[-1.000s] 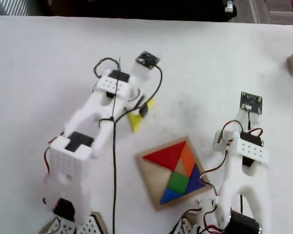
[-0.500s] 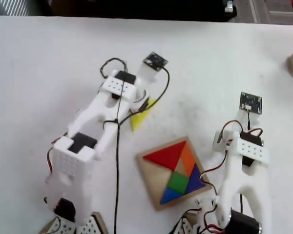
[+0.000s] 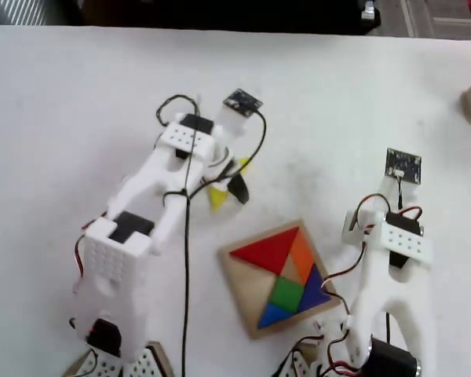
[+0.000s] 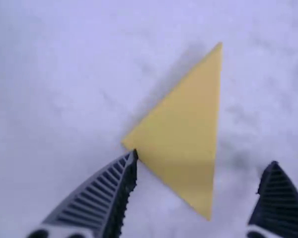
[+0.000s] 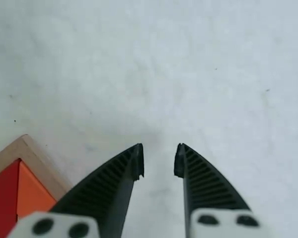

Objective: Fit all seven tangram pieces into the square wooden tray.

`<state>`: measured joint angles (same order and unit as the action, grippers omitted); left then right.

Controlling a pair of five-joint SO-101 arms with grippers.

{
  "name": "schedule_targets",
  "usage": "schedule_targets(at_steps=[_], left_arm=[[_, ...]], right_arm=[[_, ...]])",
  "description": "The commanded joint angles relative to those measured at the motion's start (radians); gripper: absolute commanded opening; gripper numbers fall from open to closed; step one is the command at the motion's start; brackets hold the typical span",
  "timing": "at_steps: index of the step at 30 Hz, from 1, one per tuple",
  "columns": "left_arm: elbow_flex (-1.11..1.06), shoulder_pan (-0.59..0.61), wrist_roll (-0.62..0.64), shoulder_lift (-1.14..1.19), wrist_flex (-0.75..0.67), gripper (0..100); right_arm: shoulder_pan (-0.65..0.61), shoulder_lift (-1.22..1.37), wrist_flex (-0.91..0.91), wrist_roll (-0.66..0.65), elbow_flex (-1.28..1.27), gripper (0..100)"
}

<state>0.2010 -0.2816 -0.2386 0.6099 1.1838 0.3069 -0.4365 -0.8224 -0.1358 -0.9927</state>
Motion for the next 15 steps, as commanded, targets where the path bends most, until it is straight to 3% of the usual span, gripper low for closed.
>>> schedule_targets(at_steps=[1,15], left_arm=[[0.021,0.033,-0.005,-0.010,-0.037,38],[0.021,0.025,0.003,-0.007,-0.080,38]], right_arm=[[-0.007,-0.002,-0.005,-0.014,0.038,11.3],[-0.007,-0.002,-0.007,-0.014,0.038,11.3]])
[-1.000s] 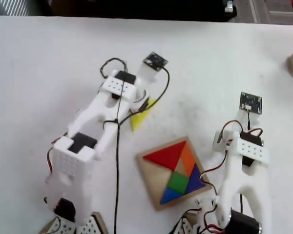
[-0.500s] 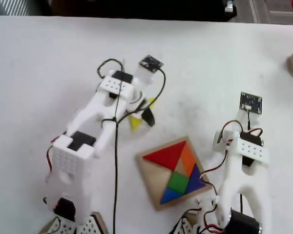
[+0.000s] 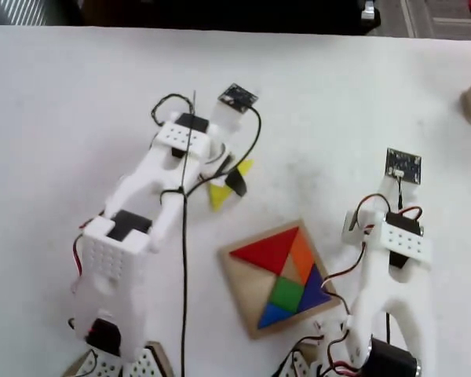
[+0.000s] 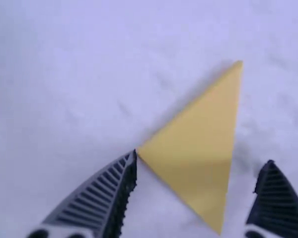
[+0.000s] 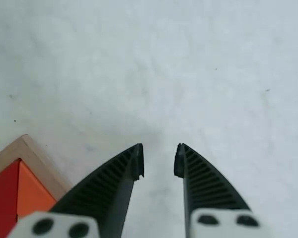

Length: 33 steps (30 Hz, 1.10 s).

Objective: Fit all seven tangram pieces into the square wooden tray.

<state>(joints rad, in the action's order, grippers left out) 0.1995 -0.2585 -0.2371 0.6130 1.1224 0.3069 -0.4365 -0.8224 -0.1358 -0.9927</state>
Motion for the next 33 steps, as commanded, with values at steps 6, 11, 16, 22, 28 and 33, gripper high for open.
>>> schedule_targets(at_steps=[6,11,16,22,28,33], left_arm=[[0.025,0.002,0.003,-0.010,-0.043,37],[0.025,0.008,0.044,-0.010,-0.044,38],[0.025,0.010,0.043,-0.010,-0.043,38],[0.109,0.038,0.043,0.041,-0.025,37],[0.460,0.045,-0.063,0.255,0.232,37],[0.744,0.045,-0.068,0.424,0.404,37]], right_arm=[[-0.007,-0.002,-0.007,-0.014,0.038,11.3],[-0.007,-0.002,-0.007,-0.014,0.038,11.3],[-0.007,-0.002,-0.007,-0.014,0.038,11.3],[-0.007,-0.002,-0.007,-0.014,0.038,11.3],[-0.007,-0.002,-0.007,-0.014,0.038,11.3],[-0.007,-0.002,-0.007,-0.014,0.038,11.3]])
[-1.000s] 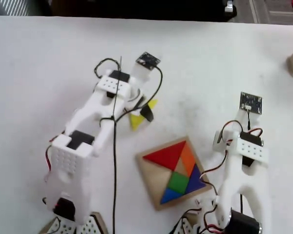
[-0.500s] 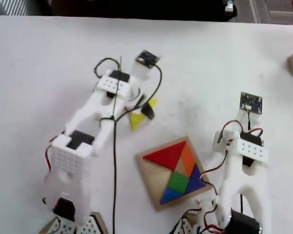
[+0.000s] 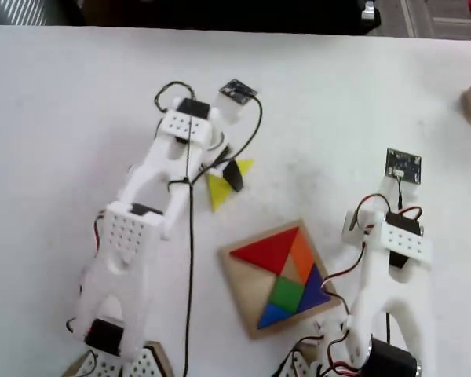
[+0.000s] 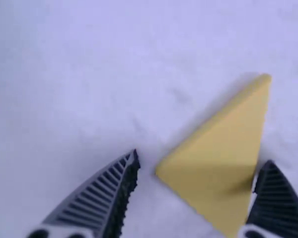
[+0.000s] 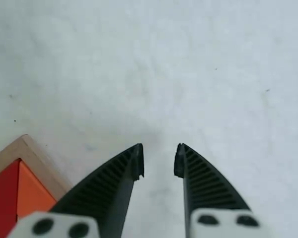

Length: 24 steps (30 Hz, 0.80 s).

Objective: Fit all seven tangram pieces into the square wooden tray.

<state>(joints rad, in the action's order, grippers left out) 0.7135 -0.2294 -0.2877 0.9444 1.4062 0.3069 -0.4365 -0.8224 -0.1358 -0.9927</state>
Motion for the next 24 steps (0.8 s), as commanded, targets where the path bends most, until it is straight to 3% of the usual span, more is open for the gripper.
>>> schedule_targets(at_steps=[1,7,15,24], left_arm=[[0.282,0.016,-0.018,0.122,0.150,37],[0.549,-0.002,-0.020,0.268,0.296,34],[0.858,-0.031,-0.012,0.412,0.368,3],[0.954,-0.035,0.046,0.463,0.374,2]], right_arm=[[-0.007,-0.002,-0.007,-0.014,0.038,11.3],[-0.007,-0.002,-0.005,-0.014,0.038,11.3],[-0.007,-0.002,-0.004,-0.014,0.038,11.3],[-0.007,-0.002,-0.002,-0.014,0.038,11.3]])
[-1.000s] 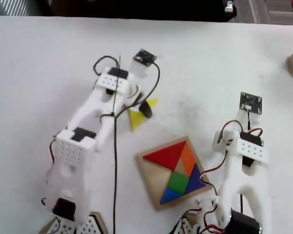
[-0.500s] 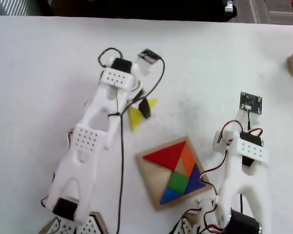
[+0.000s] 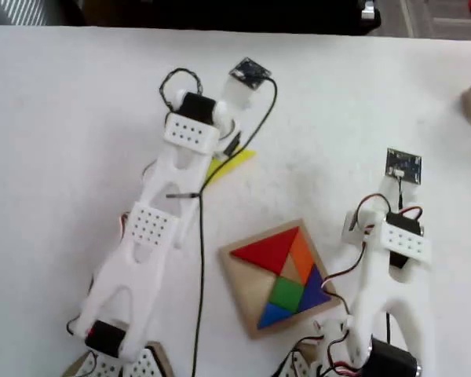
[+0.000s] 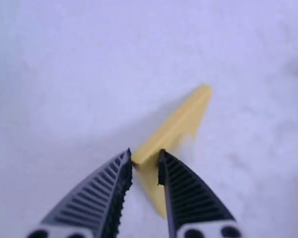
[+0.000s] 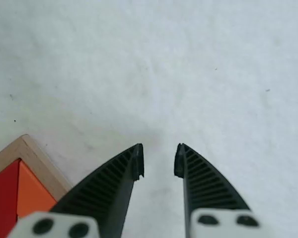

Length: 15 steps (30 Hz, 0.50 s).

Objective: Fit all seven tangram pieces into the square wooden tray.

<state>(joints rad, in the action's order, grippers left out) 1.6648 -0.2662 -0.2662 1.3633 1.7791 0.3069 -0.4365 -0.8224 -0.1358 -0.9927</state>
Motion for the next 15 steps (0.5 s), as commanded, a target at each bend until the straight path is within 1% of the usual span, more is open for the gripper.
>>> schedule_targets(at_steps=[1,10,15], left_arm=[[0.003,0.002,0.025,0.044,0.002,2],[0.006,-0.002,0.034,0.041,0.008,2],[0.002,-0.001,0.118,0.007,0.009,2]], right_arm=[[-0.007,-0.002,-0.002,-0.014,0.038,11.3],[-0.007,-0.002,-0.002,-0.014,0.038,11.3],[-0.007,-0.002,-0.001,-0.014,0.038,11.3]])
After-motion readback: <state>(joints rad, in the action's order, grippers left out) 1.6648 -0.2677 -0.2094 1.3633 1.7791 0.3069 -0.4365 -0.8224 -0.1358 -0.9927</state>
